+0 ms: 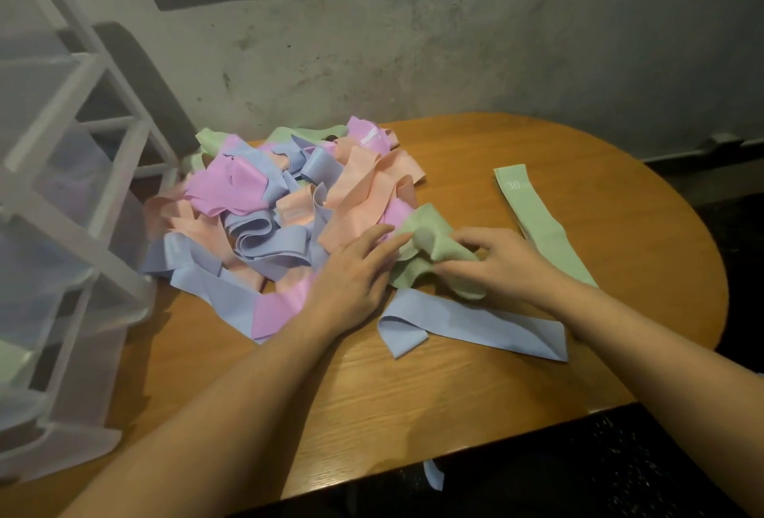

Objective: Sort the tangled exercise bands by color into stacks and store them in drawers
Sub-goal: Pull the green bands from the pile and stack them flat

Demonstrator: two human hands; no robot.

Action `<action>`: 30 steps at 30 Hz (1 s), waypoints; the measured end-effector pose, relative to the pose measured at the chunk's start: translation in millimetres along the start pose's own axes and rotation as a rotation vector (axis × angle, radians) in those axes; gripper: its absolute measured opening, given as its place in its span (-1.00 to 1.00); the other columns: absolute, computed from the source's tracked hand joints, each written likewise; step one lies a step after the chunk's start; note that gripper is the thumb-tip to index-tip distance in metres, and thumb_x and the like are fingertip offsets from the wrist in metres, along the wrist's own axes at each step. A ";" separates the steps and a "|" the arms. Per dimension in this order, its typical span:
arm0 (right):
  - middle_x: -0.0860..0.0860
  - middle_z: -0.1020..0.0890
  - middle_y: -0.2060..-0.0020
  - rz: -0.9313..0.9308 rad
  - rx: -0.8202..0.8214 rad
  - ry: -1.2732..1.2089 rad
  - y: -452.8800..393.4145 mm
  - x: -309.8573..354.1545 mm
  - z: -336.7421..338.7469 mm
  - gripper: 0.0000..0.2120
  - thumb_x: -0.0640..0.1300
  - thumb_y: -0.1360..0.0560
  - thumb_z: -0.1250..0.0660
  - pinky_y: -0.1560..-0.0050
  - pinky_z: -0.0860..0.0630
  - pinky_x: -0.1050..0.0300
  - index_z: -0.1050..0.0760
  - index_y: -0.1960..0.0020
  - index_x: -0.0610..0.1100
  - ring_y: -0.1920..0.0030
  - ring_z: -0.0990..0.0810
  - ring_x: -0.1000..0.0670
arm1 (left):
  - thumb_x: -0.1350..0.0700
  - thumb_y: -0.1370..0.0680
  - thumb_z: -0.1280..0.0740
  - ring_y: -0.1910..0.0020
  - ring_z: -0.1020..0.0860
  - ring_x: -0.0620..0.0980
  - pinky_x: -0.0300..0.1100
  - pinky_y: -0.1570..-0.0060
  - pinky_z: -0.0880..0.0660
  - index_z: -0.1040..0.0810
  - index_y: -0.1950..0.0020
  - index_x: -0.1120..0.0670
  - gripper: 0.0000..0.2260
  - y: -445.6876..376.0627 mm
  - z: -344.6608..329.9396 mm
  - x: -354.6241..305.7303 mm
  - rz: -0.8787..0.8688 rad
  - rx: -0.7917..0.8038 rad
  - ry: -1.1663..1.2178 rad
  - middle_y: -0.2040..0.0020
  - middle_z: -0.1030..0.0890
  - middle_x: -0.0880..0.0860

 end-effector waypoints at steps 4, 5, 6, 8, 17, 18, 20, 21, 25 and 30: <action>0.22 -0.67 0.08 -0.055 -0.056 -0.164 8.7 15.1 -3.1 -0.90 0.04 -0.54 -0.42 0.10 -0.49 0.31 -0.60 -0.05 0.17 0.06 -0.59 0.21 | 0.14 -0.60 -0.26 -0.35 -0.47 0.01 -0.02 -0.25 -0.45 -0.27 -0.55 -0.02 -0.48 1.8 2.2 -1.2 0.031 -0.003 0.076 -0.48 -0.41 0.04; 0.20 -0.66 0.05 -0.070 -0.079 -0.162 10.3 18.2 -1.6 -0.87 0.07 -0.55 -0.40 0.07 -0.50 0.28 -0.57 -0.10 0.16 0.03 -0.60 0.20 | 0.12 -0.60 -0.27 -0.29 -0.52 0.01 0.03 -0.22 -0.49 -0.25 -0.55 -0.02 -0.48 2.3 4.2 -2.0 0.047 -0.009 0.111 -0.47 -0.42 0.04; 0.19 -0.65 0.03 -0.090 -0.107 -0.152 11.6 19.0 0.8 -0.82 0.10 -0.55 -0.38 0.07 -0.51 0.27 -0.54 -0.14 0.13 0.04 -0.60 0.21 | 0.09 -0.60 -0.29 -0.23 -0.55 0.01 0.07 -0.19 -0.52 -0.24 -0.55 -0.02 -0.48 2.5 5.8 -2.3 0.062 -0.012 0.139 -0.46 -0.42 0.04; 0.16 -0.63 0.06 -0.125 -0.147 -0.166 15.6 22.0 5.3 -0.76 0.12 -0.56 -0.34 0.13 -0.49 0.30 -0.49 -0.17 0.06 0.10 -0.59 0.25 | -0.02 -0.60 -0.30 -0.30 -0.51 -0.01 0.13 -0.23 -0.48 -0.23 -0.55 -0.06 -0.46 2.7 7.6 -3.4 0.081 0.021 0.120 -0.49 -0.39 0.01; -0.04 -0.63 0.07 -0.060 -0.143 -0.129 25.7 54.6 1.5 -0.76 0.09 -0.60 -0.28 -0.05 -0.52 -0.03 -0.58 -0.05 -0.06 0.02 -0.58 -0.01 | -0.09 -0.46 -0.50 -0.50 -0.33 -0.02 0.05 -0.44 -0.35 -0.25 -0.57 0.08 -0.24 4.8 31.5 -45.0 0.120 -0.167 0.296 -0.54 -0.34 0.05; -0.05 -0.62 0.08 -0.031 -0.146 -0.081 26.4 60.3 1.7 -0.77 0.08 -0.59 -0.30 -0.05 -0.52 -0.07 -0.60 -0.01 -0.07 0.02 -0.57 -0.01 | -0.07 -0.45 -0.53 -0.51 -0.32 -0.05 0.01 -0.44 -0.36 -0.19 -0.59 0.04 -0.18 4.3 31.5 -46.5 0.147 -0.154 0.356 -0.56 -0.31 0.02; -0.01 -0.60 0.10 0.012 -0.126 -0.008 28.1 73.3 2.6 -0.84 0.02 -0.57 -0.32 -0.02 -0.53 -0.06 -0.61 0.00 -0.05 0.04 -0.54 0.04 | -0.09 -0.44 -0.52 -0.53 -0.27 -0.10 0.02 -0.46 -0.35 -0.09 -0.61 -0.13 -0.14 1.2 31.0 -50.1 0.196 -0.095 0.455 -0.59 -0.25 -0.05; 0.02 -0.60 0.11 0.021 -0.085 0.003 28.8 80.0 1.8 -0.88 -0.02 -0.57 -0.33 0.01 -0.54 -0.04 -0.60 -0.01 -0.03 0.07 -0.55 0.04 | -0.10 -0.44 -0.50 -0.54 -0.26 -0.10 0.06 -0.46 -0.35 -0.07 -0.59 -0.22 -0.15 -0.4 32.1 -51.2 0.214 -0.087 0.507 -0.59 -0.24 -0.06; 0.12 -0.60 0.24 0.050 0.058 -0.007 32.6 101.7 -0.5 -0.86 -0.15 -0.57 -0.32 0.18 -0.49 0.08 -0.58 0.08 0.06 0.21 -0.54 0.08 | -0.11 -0.48 -0.45 -0.48 -0.34 -0.12 -0.03 -0.41 -0.40 -0.16 -0.50 -0.38 -0.31 -4.6 31.5 -48.6 0.272 -0.086 0.654 -0.52 -0.35 -0.10; 0.12 -0.62 0.05 0.038 0.000 -0.006 32.2 105.5 13.4 -0.77 -0.18 -0.55 -0.34 0.12 -0.51 0.27 -0.53 -0.19 0.01 0.03 -0.58 0.10 | 0.30 -0.47 -0.28 -0.03 -0.55 -0.31 -0.35 0.02 -0.49 -0.44 -0.25 -0.20 -0.52 0.9 40.0 -44.6 0.388 -0.130 0.727 -0.06 -0.57 -0.36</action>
Point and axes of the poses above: each hand's wrist, its own y-axis away from the middle knuckle, its own z-axis out of the back of the hand, x = y × z, the point moved 7 cm from there along -y, towards the middle knuckle
